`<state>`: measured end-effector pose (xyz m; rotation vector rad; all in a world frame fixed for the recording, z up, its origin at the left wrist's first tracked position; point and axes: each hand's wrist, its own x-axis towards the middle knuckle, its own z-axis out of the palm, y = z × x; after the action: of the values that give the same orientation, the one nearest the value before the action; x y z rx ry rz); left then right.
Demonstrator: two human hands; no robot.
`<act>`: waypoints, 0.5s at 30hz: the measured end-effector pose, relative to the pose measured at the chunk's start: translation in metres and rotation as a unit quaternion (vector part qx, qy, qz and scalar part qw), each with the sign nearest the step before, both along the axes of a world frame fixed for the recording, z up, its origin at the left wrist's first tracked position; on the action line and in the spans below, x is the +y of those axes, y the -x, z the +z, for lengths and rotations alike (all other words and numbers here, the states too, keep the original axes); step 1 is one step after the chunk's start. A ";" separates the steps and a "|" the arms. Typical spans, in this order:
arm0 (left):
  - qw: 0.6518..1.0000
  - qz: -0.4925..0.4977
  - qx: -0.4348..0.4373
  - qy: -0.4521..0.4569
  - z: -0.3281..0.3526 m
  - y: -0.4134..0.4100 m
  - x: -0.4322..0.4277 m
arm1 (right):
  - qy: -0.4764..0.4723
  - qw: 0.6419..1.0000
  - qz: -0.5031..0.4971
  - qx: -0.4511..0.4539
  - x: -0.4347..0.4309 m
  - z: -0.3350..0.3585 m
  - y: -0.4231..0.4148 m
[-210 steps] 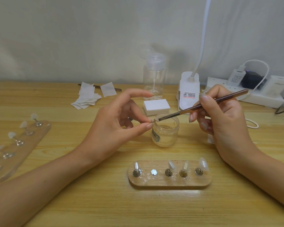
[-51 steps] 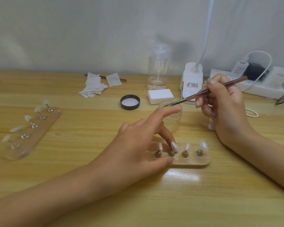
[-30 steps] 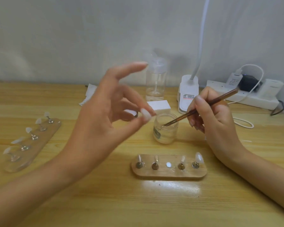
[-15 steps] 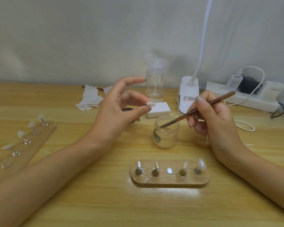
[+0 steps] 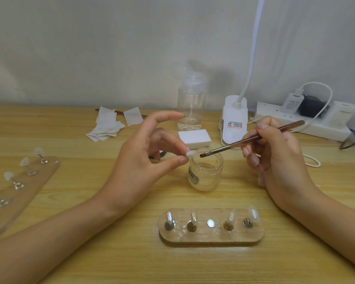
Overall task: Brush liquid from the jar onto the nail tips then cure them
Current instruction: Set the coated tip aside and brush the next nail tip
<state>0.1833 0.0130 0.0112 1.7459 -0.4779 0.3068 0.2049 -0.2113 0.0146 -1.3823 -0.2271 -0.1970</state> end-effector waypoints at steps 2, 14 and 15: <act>1.000 0.003 0.003 0.000 0.000 0.001 0.000 | -0.008 1.000 0.002 -0.002 -0.001 0.000 0.000; 0.999 0.005 -0.030 -0.041 0.000 0.003 0.001 | 0.021 0.999 0.036 -0.035 0.001 -0.001 0.003; 0.999 0.005 -0.031 -0.039 0.000 0.003 0.001 | 0.022 0.999 0.026 -0.028 0.001 -0.001 0.003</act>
<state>0.1803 0.0139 0.0110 1.8195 -0.5320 0.3546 0.2020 -0.2102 0.0135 -1.4136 -0.3152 -0.1887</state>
